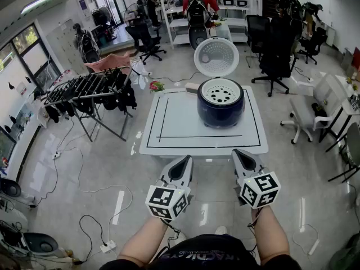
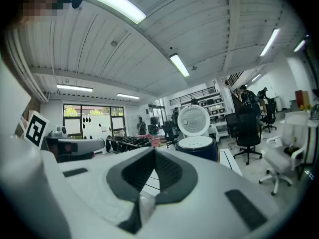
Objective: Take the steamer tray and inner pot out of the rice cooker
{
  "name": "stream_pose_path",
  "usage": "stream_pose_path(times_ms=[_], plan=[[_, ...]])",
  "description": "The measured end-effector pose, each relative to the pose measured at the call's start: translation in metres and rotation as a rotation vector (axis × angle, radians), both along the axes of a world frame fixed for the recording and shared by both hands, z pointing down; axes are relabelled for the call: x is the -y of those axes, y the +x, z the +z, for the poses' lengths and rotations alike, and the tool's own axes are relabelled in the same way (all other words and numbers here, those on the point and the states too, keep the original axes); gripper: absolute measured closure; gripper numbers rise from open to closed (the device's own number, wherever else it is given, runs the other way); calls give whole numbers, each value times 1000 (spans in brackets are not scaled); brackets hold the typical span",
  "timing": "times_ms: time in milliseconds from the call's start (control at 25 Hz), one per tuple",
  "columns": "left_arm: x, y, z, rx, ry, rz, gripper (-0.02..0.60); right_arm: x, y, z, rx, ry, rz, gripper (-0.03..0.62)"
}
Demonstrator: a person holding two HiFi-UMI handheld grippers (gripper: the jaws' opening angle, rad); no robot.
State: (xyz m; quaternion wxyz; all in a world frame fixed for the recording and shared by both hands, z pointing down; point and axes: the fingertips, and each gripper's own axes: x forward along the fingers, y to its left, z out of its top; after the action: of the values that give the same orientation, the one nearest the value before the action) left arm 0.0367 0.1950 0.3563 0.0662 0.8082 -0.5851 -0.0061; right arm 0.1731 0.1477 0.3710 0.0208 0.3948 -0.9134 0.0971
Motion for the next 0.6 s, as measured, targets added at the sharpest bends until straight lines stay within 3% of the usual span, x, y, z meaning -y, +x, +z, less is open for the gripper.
stream_pose_path(times_ms=[600], plan=[[16,24,-3,30,16,-9,581,15,27,-6,76,-2,-9,592]])
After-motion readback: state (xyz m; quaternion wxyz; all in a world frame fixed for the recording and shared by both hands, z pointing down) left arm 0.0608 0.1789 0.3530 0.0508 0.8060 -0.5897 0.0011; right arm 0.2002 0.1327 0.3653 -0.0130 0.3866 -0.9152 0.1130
